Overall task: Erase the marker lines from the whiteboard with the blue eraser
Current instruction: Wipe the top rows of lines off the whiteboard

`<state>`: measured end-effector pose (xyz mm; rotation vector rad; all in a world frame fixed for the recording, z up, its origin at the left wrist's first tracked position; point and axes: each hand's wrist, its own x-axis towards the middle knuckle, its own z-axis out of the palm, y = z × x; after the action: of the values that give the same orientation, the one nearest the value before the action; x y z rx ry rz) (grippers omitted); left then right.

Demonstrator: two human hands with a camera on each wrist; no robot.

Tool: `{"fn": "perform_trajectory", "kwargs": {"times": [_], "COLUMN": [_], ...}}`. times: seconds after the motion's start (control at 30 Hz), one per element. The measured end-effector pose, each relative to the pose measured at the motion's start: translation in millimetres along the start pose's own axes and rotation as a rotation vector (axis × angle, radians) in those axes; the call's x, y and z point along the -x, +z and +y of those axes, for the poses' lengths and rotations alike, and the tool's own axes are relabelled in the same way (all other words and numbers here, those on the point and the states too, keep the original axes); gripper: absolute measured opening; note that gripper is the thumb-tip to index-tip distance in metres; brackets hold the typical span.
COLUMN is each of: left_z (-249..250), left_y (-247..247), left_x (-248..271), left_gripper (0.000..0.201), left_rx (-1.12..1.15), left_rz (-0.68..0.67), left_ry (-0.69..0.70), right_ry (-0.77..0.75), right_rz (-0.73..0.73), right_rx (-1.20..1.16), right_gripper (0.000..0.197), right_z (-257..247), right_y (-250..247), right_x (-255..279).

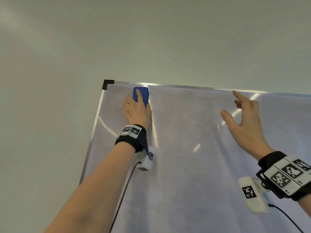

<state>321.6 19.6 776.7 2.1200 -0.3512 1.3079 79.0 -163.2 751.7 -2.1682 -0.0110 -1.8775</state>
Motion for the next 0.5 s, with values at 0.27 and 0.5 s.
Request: {"fn": "perform_trajectory", "kwargs": {"times": [0.27, 0.5], "left_z": [85.0, 75.5], "left_y": [10.0, 19.3], "left_x": [37.8, 85.3], "left_gripper": [0.068, 0.069], "left_rx": [0.027, 0.029], "left_rz": [-0.048, 0.086], "left_ry": [0.226, 0.561], "right_ry": [0.011, 0.034], "right_rz": [0.009, 0.016], "right_rx": [-0.001, -0.023], "right_gripper": [0.058, 0.057], "right_z": [5.3, 2.1], "right_y": [7.0, 22.0], "right_x": [7.7, 13.3]}}
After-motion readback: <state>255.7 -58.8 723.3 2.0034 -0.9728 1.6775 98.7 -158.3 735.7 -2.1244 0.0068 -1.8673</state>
